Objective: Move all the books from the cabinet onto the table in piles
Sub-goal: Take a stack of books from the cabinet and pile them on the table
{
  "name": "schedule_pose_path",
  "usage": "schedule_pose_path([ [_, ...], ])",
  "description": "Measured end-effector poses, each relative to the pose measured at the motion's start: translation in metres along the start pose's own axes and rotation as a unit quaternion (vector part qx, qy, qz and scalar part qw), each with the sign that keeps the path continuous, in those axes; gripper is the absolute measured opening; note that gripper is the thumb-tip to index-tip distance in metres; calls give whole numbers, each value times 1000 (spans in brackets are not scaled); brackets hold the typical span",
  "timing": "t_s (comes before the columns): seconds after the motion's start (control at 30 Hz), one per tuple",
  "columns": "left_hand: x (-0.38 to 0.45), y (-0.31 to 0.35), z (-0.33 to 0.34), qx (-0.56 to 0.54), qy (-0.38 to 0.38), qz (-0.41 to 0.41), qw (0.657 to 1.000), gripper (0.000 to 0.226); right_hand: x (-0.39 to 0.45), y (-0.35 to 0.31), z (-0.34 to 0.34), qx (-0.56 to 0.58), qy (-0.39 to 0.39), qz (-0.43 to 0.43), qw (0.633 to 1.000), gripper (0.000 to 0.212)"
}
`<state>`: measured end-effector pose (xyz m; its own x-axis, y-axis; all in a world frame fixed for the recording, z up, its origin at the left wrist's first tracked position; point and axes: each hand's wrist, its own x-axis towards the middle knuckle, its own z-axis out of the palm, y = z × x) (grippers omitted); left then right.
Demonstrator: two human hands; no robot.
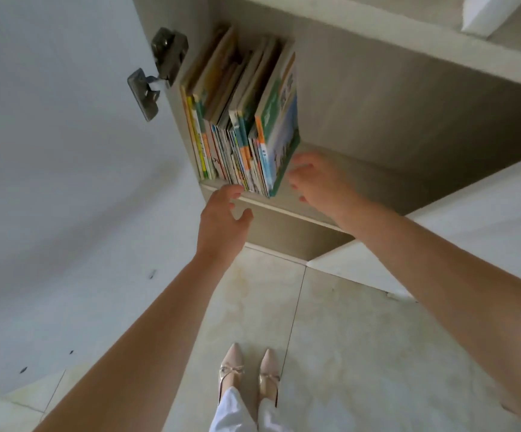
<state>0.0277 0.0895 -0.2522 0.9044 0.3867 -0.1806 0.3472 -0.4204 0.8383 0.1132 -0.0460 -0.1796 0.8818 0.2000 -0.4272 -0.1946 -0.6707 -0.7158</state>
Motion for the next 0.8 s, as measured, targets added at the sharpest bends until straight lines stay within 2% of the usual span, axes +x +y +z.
schedule_pose_path([
  [0.1, 28, -8, 11, -1, 14, 31, 999, 40, 43, -26, 1, 45, 25, 2, 999, 31],
  [0.23, 53, -11, 24, 10, 32, 64, 997, 45, 77, -57, 4, 105, 9, 59, 993, 66],
  [0.3, 59, -10, 31, 3, 41, 83, 996, 51, 83, -68, 4, 139, -30, 97, 985, 60],
  [0.4, 67, -8, 38, -6, 49, 94, 994, 58, 93, -75, 8, 165, -57, 112, 978, 31],
  [0.43, 69, -8, 39, -10, 50, 95, 994, 59, 96, -77, 9, 156, -56, 113, 980, 28],
  [0.5, 71, -6, 41, -24, 56, 97, 993, 55, 102, -79, 13, 123, -51, 128, 983, 35],
  [0.63, 74, -6, 47, -64, 73, 100, 990, 51, 108, -77, 18, 98, -13, 129, 987, 76],
  [0.7, 72, -7, 52, -64, 56, 107, 991, 53, 112, -70, 13, 106, 9, 112, 988, 74],
  [0.8, 64, -8, 63, -62, -8, 120, 991, 65, 108, -55, -3, 78, 0, 120, 990, 53],
])
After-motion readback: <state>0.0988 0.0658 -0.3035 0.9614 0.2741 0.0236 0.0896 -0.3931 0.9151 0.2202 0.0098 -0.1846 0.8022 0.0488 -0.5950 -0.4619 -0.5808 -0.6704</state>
